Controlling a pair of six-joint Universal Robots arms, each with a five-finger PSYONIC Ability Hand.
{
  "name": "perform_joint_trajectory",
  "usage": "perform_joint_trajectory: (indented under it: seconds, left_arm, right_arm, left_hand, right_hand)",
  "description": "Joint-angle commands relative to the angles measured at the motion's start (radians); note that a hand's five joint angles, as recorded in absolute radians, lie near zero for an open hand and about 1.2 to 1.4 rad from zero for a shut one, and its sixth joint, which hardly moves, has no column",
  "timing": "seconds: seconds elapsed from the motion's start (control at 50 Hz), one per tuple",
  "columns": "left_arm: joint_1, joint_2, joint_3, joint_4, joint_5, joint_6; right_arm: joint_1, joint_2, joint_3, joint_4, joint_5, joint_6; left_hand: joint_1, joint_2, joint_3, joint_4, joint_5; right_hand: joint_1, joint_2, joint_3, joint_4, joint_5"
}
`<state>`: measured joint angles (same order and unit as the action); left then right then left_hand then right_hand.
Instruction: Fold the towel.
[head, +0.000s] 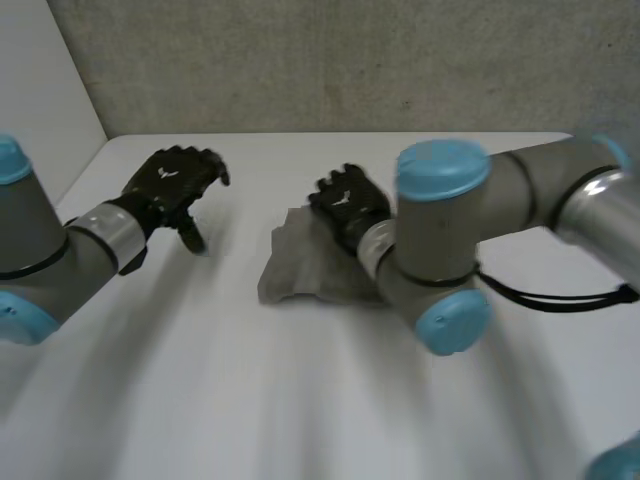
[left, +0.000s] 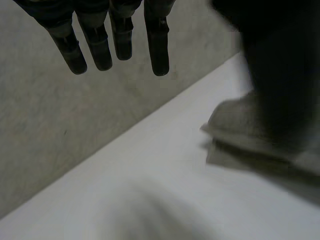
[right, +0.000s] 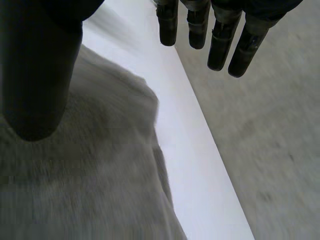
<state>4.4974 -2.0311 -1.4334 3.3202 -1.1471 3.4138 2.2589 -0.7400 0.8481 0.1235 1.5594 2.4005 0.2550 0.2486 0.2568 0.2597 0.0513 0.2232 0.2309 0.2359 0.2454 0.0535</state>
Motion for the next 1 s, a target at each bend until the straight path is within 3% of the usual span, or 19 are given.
perform_joint_trajectory:
  seconds: [0.02,0.1,0.2,0.28,0.38,0.56,0.66,0.72,0.76,0.78,0.82,1.0]
  left_arm:
    - [-0.13,-0.044,0.129,0.004,-0.002,-0.125]
    - [-0.217,-0.136,0.224,0.015,-0.003,-0.2]
    - [-0.274,-0.271,0.307,0.013,-0.01,-0.205]
    - [-0.287,-0.36,0.344,0.015,-0.016,-0.192]
    - [-0.288,-0.498,0.406,0.007,-0.081,-0.117]
    - [-0.288,-0.489,0.396,0.001,-0.117,-0.094]
    - [-0.288,-0.402,0.349,0.001,-0.114,-0.1]
    - [-0.288,-0.38,0.337,0.001,-0.114,-0.105]
    - [-0.288,-0.338,0.315,0.004,-0.112,-0.122]
    - [-0.288,-0.337,0.315,0.004,-0.112,-0.122]
    - [-0.291,-0.302,0.294,0.002,-0.114,-0.151]
    - [-0.288,-0.195,0.231,0.001,-0.112,-0.195]
  right_arm:
    - [-0.148,-0.214,0.28,-0.044,-0.028,0.141]
    - [-0.249,-0.295,0.452,-0.096,-0.068,0.192]
    - [-0.324,-0.325,0.575,-0.139,-0.113,0.197]
    - [-0.354,-0.325,0.628,-0.153,-0.128,0.2]
    - [-0.386,-0.312,0.698,-0.218,-0.147,0.206]
    - [-0.404,-0.295,0.743,-0.311,-0.154,0.207]
    - [-0.409,-0.28,0.746,-0.323,-0.156,0.235]
    - [-0.412,-0.272,0.747,-0.326,-0.156,0.249]
    - [-0.418,-0.254,0.746,-0.328,-0.162,0.267]
    - [-0.418,-0.254,0.746,-0.328,-0.162,0.267]
    - [-0.432,-0.254,0.744,-0.326,-0.191,0.272]
    - [-0.481,-0.297,0.724,-0.301,-0.213,0.266]
  left_hand:
    - [-0.041,-0.035,-0.043,-0.046,-0.012]
    - [-0.033,-0.026,-0.035,-0.037,-0.004]
    - [-0.027,-0.02,-0.029,-0.032,0.002]
    - [-0.021,-0.015,-0.023,-0.026,0.008]
    - [-0.018,-0.012,-0.02,-0.023,0.011]
    - [-0.021,-0.015,-0.023,-0.026,0.008]
    - [-0.027,-0.02,-0.029,-0.031,0.002]
    - [-0.027,-0.02,-0.029,-0.031,0.002]
    - [-0.033,-0.026,-0.034,-0.037,-0.004]
    - [-0.033,-0.026,-0.034,-0.037,-0.004]
    - [-0.038,-0.032,-0.04,-0.043,-0.009]
    - [-0.047,-0.041,-0.049,-0.052,-0.018]
  right_hand:
    - [-0.049,-0.056,-0.061,-0.071,-0.053]
    - [-0.049,-0.056,-0.061,-0.071,-0.053]
    - [-0.049,-0.056,-0.061,-0.071,-0.053]
    - [-0.049,-0.056,-0.061,-0.071,-0.053]
    - [-0.049,-0.056,-0.061,-0.071,-0.053]
    - [-0.041,-0.049,-0.054,-0.064,-0.046]
    - [0.31,0.302,0.297,0.288,0.305]
    - [0.387,0.38,0.375,0.365,0.383]
    - [0.7,0.692,0.687,0.677,0.695]
    - [0.701,0.694,0.689,0.679,0.697]
    - [1.087,1.079,1.074,1.065,1.082]
    - [1.173,1.165,1.16,1.151,1.168]
